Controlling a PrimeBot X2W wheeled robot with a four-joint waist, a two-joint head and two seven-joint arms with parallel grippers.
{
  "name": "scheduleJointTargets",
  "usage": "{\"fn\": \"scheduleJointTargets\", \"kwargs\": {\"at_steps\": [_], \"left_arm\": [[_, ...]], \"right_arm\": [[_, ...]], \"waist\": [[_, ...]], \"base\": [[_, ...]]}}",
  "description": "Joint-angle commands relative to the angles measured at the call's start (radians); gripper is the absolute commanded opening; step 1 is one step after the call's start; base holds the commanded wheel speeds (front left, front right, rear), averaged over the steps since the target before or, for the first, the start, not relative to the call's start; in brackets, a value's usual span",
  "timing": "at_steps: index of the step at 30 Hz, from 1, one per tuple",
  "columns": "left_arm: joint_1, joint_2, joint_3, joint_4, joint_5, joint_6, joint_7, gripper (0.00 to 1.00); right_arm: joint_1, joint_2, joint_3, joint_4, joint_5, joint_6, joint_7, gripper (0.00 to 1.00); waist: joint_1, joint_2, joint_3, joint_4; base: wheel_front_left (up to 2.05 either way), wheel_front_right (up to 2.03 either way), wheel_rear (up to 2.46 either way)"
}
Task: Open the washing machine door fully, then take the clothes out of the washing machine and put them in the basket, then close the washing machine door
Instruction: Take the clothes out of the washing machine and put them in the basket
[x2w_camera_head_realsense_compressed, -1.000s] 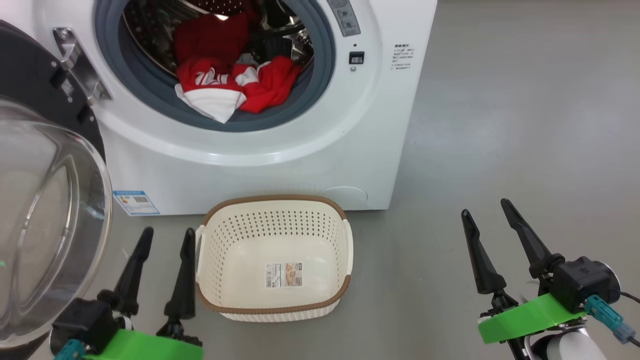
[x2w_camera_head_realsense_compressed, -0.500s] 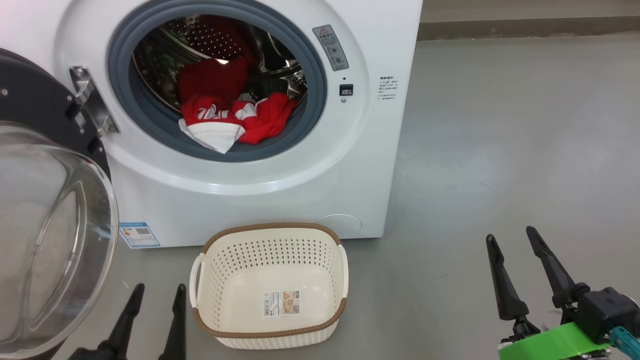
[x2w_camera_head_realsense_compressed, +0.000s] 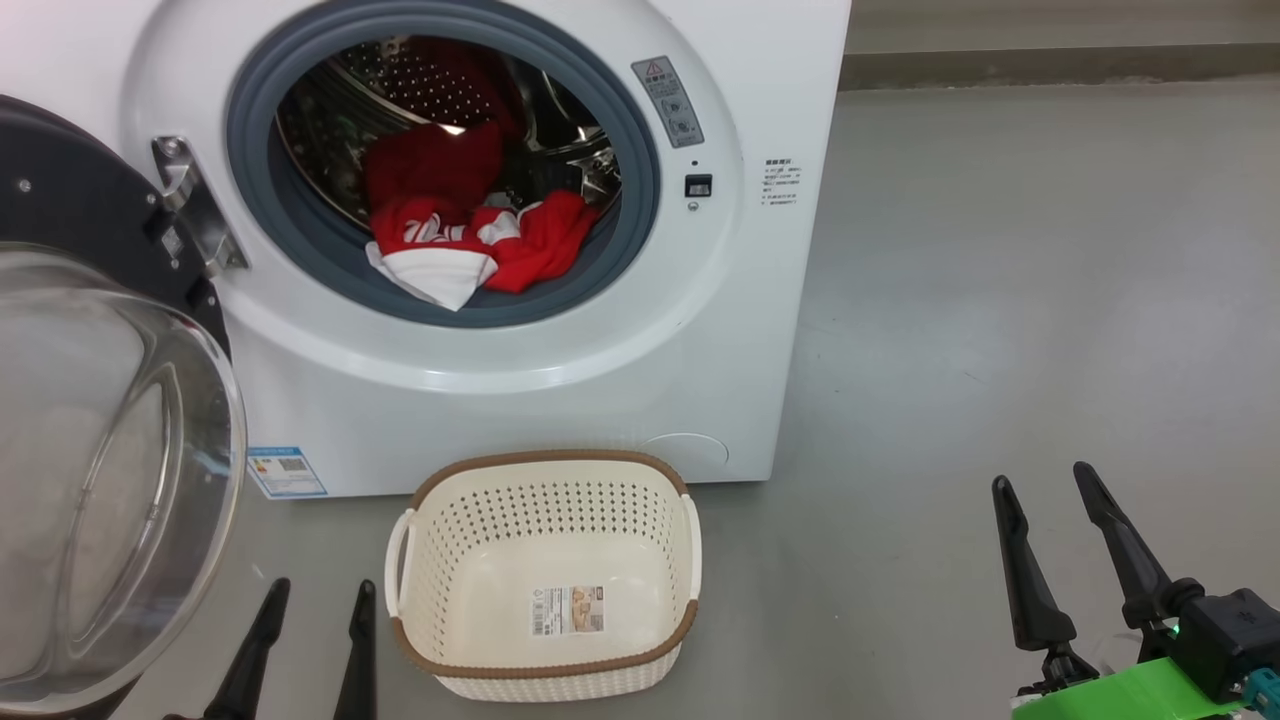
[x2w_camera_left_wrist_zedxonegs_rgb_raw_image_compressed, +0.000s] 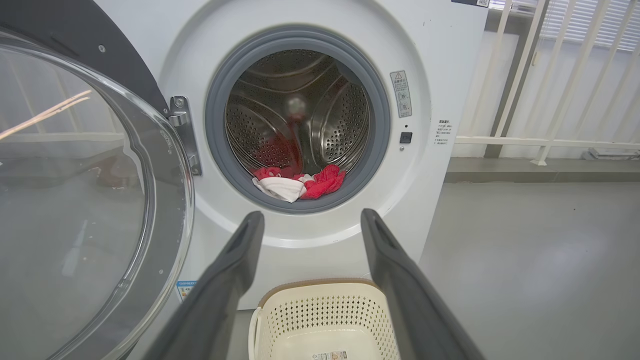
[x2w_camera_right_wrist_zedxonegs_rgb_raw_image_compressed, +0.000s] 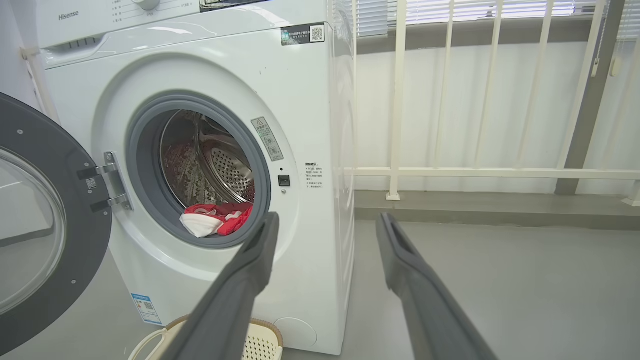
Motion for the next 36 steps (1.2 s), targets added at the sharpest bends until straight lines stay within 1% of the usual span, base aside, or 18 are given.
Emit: {"fn": "scheduleJointTargets", "kwargs": {"at_steps": [1, 5, 8, 22, 25, 28, 36], "left_arm": [[-0.019, 0.013, 0.031, -0.030, 0.013, 0.012, -0.009, 1.00], [-0.023, 0.014, 0.034, -0.034, 0.027, 0.038, -0.005, 1.00], [-0.027, 0.015, 0.031, -0.041, 0.032, 0.046, 0.000, 1.00], [-0.024, 0.007, 0.009, -0.074, 0.023, 0.052, 0.011, 1.00], [-0.025, 0.005, -0.003, -0.089, 0.011, 0.037, 0.009, 1.00], [-0.026, 0.004, -0.012, -0.099, 0.008, 0.031, 0.007, 1.00], [-0.026, 0.001, -0.024, -0.105, 0.016, 0.042, 0.005, 1.00]], "right_arm": [[-0.007, -0.013, 0.024, -0.031, 0.013, 0.006, 0.000, 1.00], [-0.006, -0.013, 0.028, -0.030, 0.017, 0.006, 0.000, 1.00], [-0.006, -0.013, 0.032, -0.028, 0.021, 0.006, 0.000, 1.00], [-0.007, -0.013, 0.033, -0.027, 0.033, 0.006, 0.003, 1.00], [-0.009, -0.013, 0.033, -0.025, 0.037, 0.006, 0.003, 1.00], [-0.014, -0.013, 0.037, -0.022, 0.041, 0.006, 0.003, 1.00], [-0.015, -0.013, 0.043, -0.022, 0.041, 0.006, 0.003, 1.00]], "waist": [[0.0000, 0.0000, -0.001, 0.001], [0.0000, 0.0000, -0.002, 0.003], [0.0000, 0.0000, -0.002, 0.003], [0.0000, 0.0000, -0.002, 0.005], [0.0000, 0.0000, -0.001, 0.008], [0.0000, 0.0000, -0.001, 0.011], [0.0000, 0.0000, -0.003, 0.010]], "base": [[0.00, 0.00, 0.00], [0.13, -0.13, 0.00], [0.59, -0.59, 0.00], [1.12, -1.12, 0.00], [0.39, -0.39, 0.00], [0.04, -0.04, 0.00], [0.00, 0.00, 0.00]]}}
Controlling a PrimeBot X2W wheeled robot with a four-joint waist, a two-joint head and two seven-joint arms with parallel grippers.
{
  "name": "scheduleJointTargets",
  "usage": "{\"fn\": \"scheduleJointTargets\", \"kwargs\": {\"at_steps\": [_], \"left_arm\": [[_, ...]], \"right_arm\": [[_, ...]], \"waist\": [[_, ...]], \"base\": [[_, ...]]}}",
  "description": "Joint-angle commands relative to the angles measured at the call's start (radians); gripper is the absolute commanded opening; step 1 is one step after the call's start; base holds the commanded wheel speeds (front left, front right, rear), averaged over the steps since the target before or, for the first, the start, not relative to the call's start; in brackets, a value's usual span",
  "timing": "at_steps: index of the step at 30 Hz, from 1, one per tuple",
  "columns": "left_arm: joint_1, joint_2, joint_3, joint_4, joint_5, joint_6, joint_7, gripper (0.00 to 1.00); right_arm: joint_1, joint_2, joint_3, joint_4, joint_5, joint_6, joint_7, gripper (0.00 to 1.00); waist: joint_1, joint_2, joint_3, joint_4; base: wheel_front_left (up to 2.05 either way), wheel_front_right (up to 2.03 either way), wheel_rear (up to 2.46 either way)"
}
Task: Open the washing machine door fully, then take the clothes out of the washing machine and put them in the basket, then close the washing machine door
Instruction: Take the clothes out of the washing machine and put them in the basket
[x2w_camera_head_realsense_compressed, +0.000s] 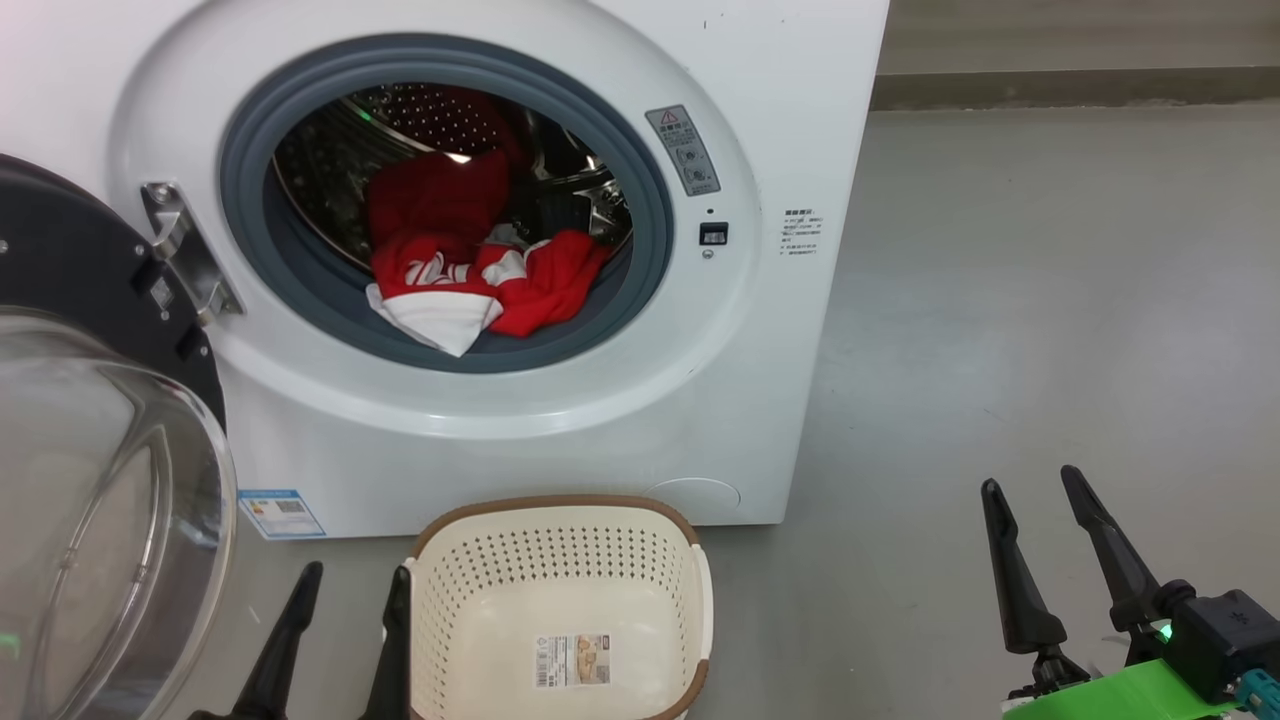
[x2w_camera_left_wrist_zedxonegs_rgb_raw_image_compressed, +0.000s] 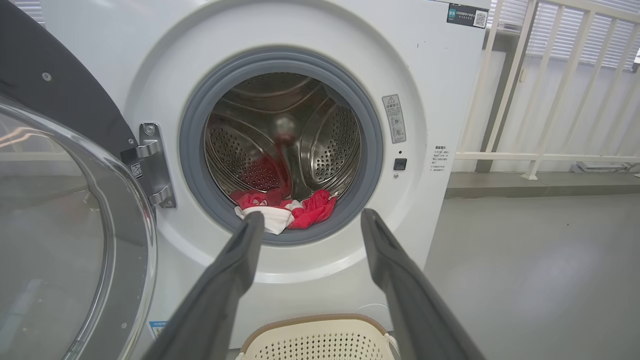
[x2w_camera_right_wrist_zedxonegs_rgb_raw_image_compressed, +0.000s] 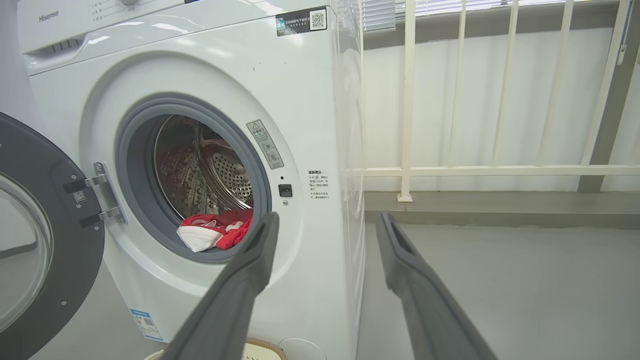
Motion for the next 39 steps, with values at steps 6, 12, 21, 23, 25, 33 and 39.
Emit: {"fn": "scheduleJointTargets", "kwargs": {"at_steps": [6, 12, 21, 23, 25, 33, 39], "left_arm": [[-0.025, 0.008, 0.031, -0.032, 0.001, 0.011, -0.001, 1.00], [-0.031, 0.009, 0.032, -0.034, -0.010, 0.012, -0.001, 1.00], [-0.050, 0.008, 0.027, -0.038, -0.022, 0.011, 0.001, 1.00], [-0.059, 0.007, 0.025, -0.036, -0.023, 0.011, 0.002, 1.00], [-0.069, 0.006, 0.025, -0.032, -0.026, 0.013, 0.003, 1.00], [-0.137, 0.000, 0.032, -0.012, -0.048, 0.015, 0.006, 1.00], [-0.218, -0.002, 0.035, 0.028, -0.066, 0.005, 0.006, 1.00]], "right_arm": [[-0.014, -0.013, 0.021, -0.027, 0.011, 0.006, 0.003, 1.00], [-0.011, -0.013, 0.018, -0.035, 0.007, 0.006, 0.006, 1.00], [-0.023, -0.013, 0.023, -0.045, 0.002, 0.006, 0.010, 1.00], [-0.027, -0.013, 0.022, -0.048, 0.001, 0.006, 0.009, 1.00], [-0.031, -0.013, 0.021, -0.050, -0.001, 0.006, 0.009, 1.00], [-0.063, -0.013, 0.027, -0.052, -0.004, 0.006, 0.007, 1.00], [-0.092, -0.013, 0.031, -0.049, -0.003, 0.006, 0.001, 1.00]], "waist": [[-0.0001, 0.0000, 0.002, -0.001], [-0.0001, 0.0000, 0.013, 0.003], [-0.0001, 0.0000, 0.058, 0.011], [-0.0001, 0.0000, 0.071, 0.012], [-0.0001, 0.0000, 0.086, 0.013], [-0.0001, 0.0000, 0.160, 0.007], [-0.0001, 0.0000, 0.226, -0.005]], "base": [[0.00, 0.00, 0.00], [0.00, 0.00, 0.00], [0.00, 0.00, 0.00], [0.00, 0.00, 0.00], [0.00, 0.00, 0.00], [0.00, 0.00, 0.00], [0.00, 0.00, 0.00]]}}
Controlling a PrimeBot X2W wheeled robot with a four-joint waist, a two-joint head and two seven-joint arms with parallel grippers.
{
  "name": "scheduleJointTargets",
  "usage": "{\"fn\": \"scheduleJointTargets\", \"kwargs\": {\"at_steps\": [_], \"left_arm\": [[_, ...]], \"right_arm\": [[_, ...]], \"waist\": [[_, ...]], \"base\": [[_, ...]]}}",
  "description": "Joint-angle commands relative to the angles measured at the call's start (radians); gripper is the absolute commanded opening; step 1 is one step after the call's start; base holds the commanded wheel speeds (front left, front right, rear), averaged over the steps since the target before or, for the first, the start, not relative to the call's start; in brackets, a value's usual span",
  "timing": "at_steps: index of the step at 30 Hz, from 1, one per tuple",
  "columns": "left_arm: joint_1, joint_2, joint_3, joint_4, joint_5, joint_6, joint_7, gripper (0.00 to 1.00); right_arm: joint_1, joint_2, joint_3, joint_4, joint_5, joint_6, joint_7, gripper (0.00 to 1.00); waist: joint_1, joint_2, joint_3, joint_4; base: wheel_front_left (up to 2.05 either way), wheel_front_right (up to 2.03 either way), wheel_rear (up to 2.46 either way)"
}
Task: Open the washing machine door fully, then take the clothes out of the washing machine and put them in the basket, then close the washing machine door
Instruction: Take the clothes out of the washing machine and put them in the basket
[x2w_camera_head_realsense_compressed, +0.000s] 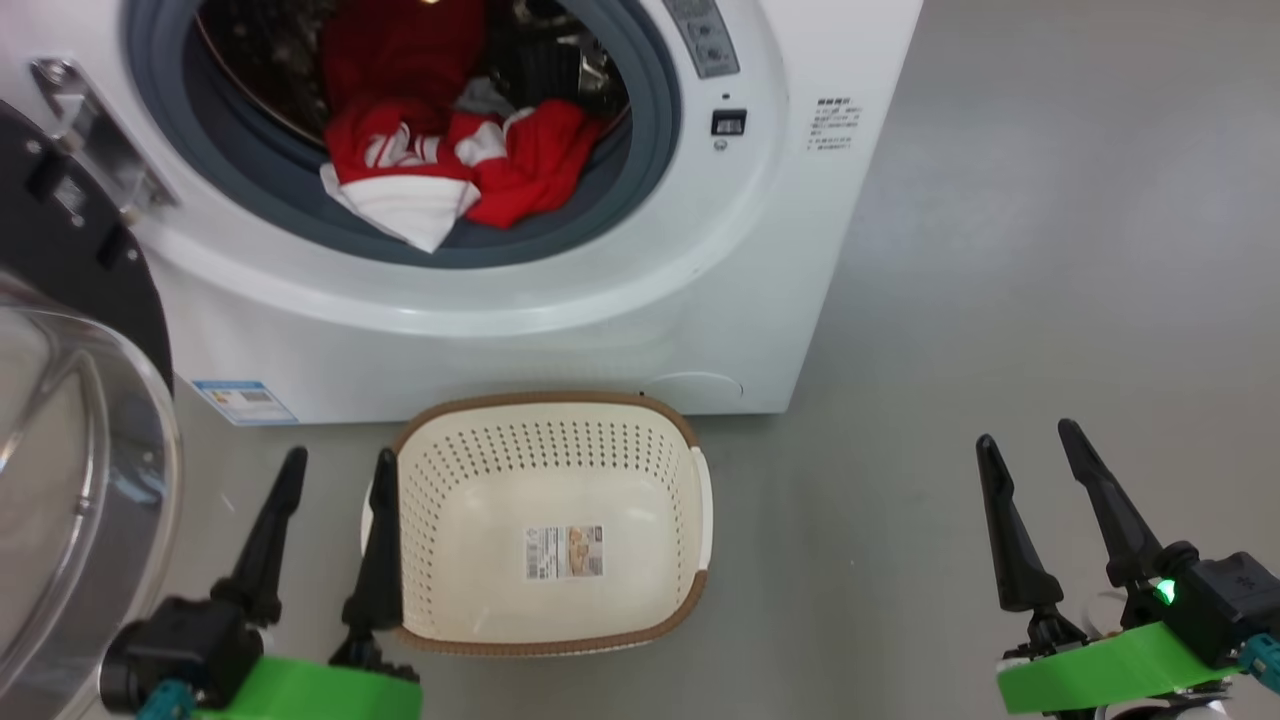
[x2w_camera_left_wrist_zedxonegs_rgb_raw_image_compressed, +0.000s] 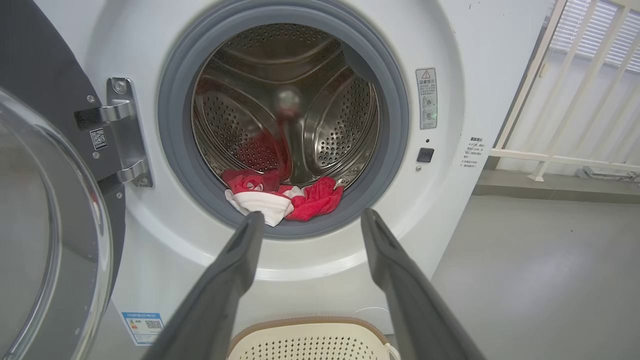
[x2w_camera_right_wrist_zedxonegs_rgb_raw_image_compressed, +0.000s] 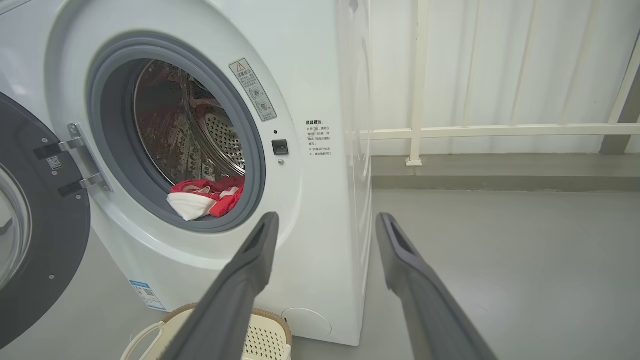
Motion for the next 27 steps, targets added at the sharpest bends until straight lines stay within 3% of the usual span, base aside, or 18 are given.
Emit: {"fn": "scheduleJointTargets", "kwargs": {"at_steps": [1, 27], "left_arm": [[-0.061, 0.011, 0.037, -0.004, -0.003, -0.004, -0.002, 1.00], [-0.528, 0.071, 0.059, 0.248, -0.003, -0.015, 0.020, 1.00]], "right_arm": [[-0.041, -0.013, 0.023, -0.026, -0.002, 0.006, -0.007, 1.00], [-0.159, -0.013, 0.056, -0.004, -0.008, 0.006, -0.029, 1.00]], "waist": [[0.0000, 0.0000, 0.048, -0.011], [0.0000, 0.0000, 0.245, -0.081]], "base": [[0.00, 0.00, 0.00], [0.00, 0.00, 0.00]]}}
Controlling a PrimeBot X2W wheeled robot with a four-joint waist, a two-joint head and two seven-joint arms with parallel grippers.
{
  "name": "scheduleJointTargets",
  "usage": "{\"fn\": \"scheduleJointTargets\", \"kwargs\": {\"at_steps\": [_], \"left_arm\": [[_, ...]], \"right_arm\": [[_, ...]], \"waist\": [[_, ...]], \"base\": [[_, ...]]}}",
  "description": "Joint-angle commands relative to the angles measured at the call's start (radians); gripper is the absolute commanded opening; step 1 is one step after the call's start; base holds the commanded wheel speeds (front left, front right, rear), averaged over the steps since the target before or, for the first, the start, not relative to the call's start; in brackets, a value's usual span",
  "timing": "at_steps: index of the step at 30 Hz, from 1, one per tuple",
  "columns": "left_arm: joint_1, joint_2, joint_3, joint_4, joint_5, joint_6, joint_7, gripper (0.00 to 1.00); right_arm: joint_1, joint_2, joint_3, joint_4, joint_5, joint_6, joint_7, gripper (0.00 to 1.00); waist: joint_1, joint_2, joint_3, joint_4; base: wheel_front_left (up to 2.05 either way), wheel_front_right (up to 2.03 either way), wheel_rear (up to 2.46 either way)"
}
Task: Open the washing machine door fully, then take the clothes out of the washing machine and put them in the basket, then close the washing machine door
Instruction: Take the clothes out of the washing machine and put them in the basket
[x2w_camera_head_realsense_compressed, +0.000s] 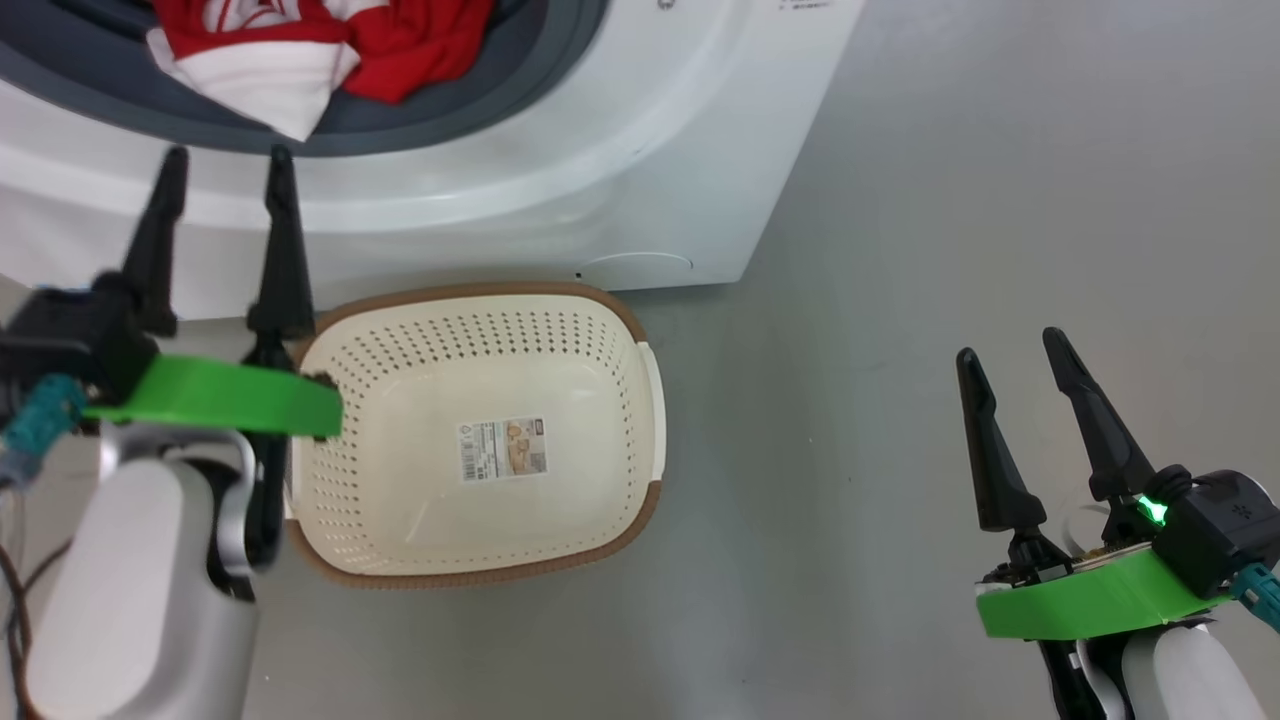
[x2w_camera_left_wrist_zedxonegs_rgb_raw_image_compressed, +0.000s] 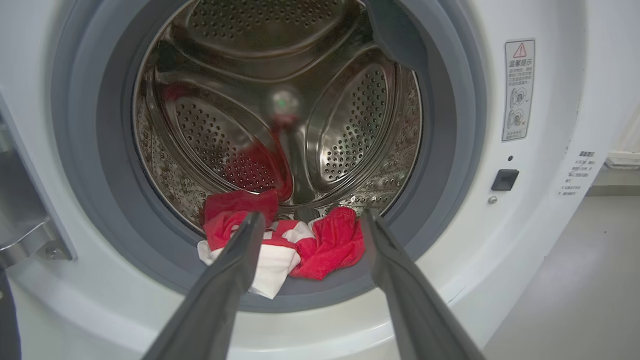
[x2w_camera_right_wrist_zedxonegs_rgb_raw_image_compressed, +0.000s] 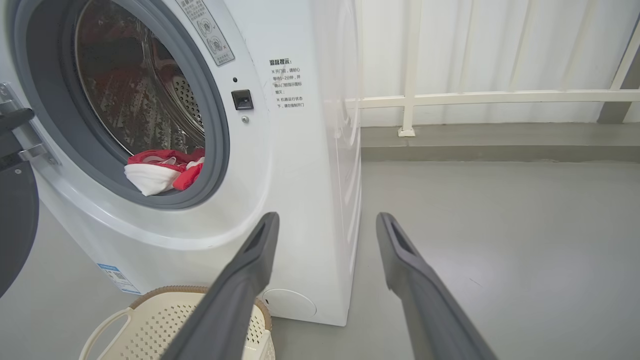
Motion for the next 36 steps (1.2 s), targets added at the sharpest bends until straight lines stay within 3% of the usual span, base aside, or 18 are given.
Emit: {"fn": "scheduleJointTargets", "kwargs": {"at_steps": [1, 13, 26, 36], "left_arm": [[-0.035, 0.039, 0.034, -0.011, 0.004, -0.005, 0.004, 1.00], [-0.253, 0.063, 0.027, 0.178, 0.020, 0.001, 0.000, 1.00], [-0.469, 0.118, -0.033, 0.420, 0.114, 0.026, -0.026, 1.00], [-0.604, 0.159, -0.078, 0.593, 0.169, 0.046, 0.013, 1.00]], "right_arm": [[-0.018, -0.011, 0.023, -0.020, -0.005, 0.006, -0.010, 1.00], [-0.054, -0.011, 0.034, -0.013, -0.006, 0.006, -0.016, 1.00], [-0.084, -0.011, 0.057, 0.007, 0.008, 0.006, -0.020, 1.00], [-0.102, -0.011, 0.079, 0.024, 0.022, 0.006, -0.022, 1.00]], "waist": [[0.0000, -0.0001, 0.016, -0.012], [0.0000, -0.0001, 0.087, -0.035], [0.0000, -0.0001, 0.155, -0.079], [0.0000, -0.0001, 0.189, -0.108]], "base": [[0.00, 0.00, 0.00], [0.00, 0.00, 0.00], [0.00, 0.00, 0.00], [0.00, 0.00, 0.00]]}}
